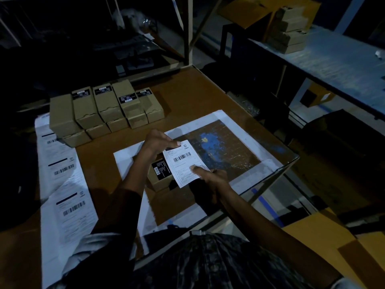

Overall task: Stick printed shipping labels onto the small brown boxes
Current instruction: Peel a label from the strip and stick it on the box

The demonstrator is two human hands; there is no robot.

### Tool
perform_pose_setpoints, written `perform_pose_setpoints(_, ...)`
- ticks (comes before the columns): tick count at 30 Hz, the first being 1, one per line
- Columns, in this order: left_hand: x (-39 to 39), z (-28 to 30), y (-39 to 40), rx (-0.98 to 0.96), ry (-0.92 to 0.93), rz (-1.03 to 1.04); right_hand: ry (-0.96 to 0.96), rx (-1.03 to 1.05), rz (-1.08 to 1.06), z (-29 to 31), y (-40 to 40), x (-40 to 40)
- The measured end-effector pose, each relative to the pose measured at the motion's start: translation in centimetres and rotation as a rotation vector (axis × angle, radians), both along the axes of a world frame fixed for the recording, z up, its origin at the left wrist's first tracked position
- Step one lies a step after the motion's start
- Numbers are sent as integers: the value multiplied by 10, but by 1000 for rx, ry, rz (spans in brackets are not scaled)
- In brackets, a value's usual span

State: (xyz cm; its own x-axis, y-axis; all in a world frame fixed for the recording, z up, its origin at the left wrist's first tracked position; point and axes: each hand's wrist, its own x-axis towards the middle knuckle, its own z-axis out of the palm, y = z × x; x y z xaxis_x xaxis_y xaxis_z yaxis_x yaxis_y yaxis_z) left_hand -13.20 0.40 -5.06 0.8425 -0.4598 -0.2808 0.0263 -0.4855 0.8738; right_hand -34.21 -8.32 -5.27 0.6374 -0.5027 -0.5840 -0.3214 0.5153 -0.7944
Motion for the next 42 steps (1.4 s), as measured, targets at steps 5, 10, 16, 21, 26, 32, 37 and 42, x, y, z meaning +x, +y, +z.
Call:
perform_pose_setpoints(5, -4, 3, -1, -13, -5, -4, 3, 1, 6, -2, -1, 1)
perform_pose_setpoints(10, -6, 1, -1, -43, -2, -11, -34, 10, 4, -2, -2, -2)
perform_pose_setpoints(16, -5, 0, 2, -50, 6, -17, -42, -18, 2, -10, -1, 0)
perform_pose_setpoints(21, -7, -3, 0, -51, -17, -11, -61, -48, -4, -16, -3, 3)
perform_pose_setpoints(26, -11, -11, 6, -76, -73, -51, -50, -106, 7, -29, -3, 6)
perform_pose_setpoints(32, -16, -12, 23, -35, -142, -224, 33, -162, 95, -36, -14, 11)
perform_pose_setpoints(37, -21, -15, 41, 21, -212, -281, 70, -178, 128, -33, -16, 11)
perform_pose_setpoints(42, -39, -15, 48, 139, -238, -8, 154, -443, 235, -29, -20, 4)
